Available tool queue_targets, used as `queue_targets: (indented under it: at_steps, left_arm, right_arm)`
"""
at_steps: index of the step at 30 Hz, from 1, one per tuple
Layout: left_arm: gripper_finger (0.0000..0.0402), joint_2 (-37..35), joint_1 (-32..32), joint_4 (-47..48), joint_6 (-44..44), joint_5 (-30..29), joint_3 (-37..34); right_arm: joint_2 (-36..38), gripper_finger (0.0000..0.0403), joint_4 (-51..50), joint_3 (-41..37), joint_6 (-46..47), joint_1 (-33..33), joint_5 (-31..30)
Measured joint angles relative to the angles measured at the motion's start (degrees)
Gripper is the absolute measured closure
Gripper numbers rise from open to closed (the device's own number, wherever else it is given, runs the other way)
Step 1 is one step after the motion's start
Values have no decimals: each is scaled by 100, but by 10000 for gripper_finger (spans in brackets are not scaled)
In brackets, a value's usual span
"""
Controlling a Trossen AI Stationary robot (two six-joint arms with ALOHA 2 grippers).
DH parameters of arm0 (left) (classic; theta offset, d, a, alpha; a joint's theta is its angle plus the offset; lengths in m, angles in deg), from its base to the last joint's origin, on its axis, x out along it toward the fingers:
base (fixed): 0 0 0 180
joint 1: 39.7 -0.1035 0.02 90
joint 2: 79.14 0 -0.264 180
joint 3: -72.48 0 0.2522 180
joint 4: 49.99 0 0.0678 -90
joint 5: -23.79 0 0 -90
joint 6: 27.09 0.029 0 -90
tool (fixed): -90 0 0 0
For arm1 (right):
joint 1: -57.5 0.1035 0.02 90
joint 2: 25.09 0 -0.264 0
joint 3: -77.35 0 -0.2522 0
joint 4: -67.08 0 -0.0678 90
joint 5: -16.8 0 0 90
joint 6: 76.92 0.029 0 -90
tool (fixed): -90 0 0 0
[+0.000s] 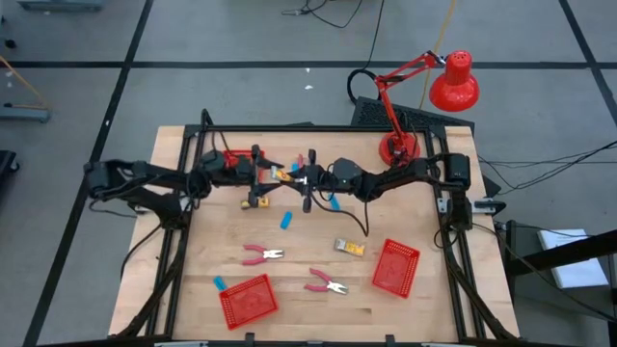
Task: Pick & Place School Supplies
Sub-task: Put the yellow crayon box into the top red basket
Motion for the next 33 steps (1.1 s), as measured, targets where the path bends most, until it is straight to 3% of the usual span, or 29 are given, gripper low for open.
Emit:
queue_targets:
  at_steps: [6,13,23,30,33]
  left_arm:
    - [168,315,73,0,138,36,203]
    - [315,313,64,-3,300,90,197]
    - [315,313,77,9,508,89,195]
    - [316,324,56,166,668,42,195]
    - [317,318,-20,192,724,100,197]
  right_arm:
    - [0,349,-157,0,0,1,-5]
    - [0,349,-300,-4,-107,-4,-22]
    - [13,344,-470,-2,-197,-2,-25]
    - [86,185,-1317,23,182,-10,-297]
    - [61,143,-1782,-14,213,-45,-340]
